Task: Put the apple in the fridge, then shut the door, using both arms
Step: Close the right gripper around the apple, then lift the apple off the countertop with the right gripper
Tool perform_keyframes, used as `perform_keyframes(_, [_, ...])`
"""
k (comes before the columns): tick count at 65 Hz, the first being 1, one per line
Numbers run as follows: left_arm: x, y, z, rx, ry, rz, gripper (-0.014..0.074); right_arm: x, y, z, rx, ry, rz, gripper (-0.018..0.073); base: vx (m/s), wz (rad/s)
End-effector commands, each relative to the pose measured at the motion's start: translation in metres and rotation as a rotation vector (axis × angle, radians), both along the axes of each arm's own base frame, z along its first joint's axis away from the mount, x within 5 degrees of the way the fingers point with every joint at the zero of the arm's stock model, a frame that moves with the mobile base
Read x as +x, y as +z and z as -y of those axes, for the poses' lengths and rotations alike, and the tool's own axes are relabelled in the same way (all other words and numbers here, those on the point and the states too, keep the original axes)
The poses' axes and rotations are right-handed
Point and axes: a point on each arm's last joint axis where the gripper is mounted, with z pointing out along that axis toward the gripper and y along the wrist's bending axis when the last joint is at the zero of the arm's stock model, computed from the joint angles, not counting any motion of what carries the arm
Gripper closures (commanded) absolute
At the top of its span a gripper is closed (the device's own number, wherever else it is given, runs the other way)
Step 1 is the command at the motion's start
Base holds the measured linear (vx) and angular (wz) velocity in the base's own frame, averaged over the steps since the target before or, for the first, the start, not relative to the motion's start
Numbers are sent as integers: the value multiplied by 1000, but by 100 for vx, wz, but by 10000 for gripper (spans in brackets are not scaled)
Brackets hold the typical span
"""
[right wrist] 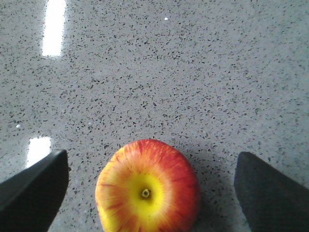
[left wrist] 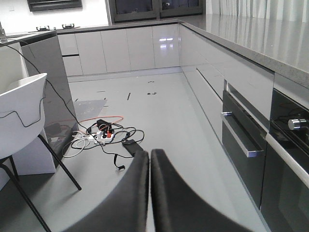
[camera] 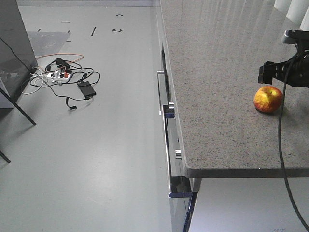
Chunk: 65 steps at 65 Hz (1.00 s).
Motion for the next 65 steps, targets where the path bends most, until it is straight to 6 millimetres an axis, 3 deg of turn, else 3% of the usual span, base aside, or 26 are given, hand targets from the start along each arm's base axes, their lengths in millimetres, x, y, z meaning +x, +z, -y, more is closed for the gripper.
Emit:
perform_keyframes(1, [-2, 14, 2, -3, -19, 101, 603, 2, 33, 3, -29, -16, 142, -97, 0, 0])
perform_keyframes(39, [-2, 14, 2, -3, -19, 101, 603, 17, -13, 6, 1, -24, 59, -87, 0, 0])
perform_keyframes(49, [-2, 14, 2, -3, -19, 101, 603, 17, -15, 6, -2, -20, 55, -76, 0, 0])
perform_keyframes(56, [-2, 14, 2, -3, -19, 101, 603, 17, -15, 6, -9, -9, 47, -37, 0, 0])
perform_keyframes(65, [-2, 14, 2, -3, -19, 101, 603, 15, -17, 5, -2, -1, 16, 77, 0, 0])
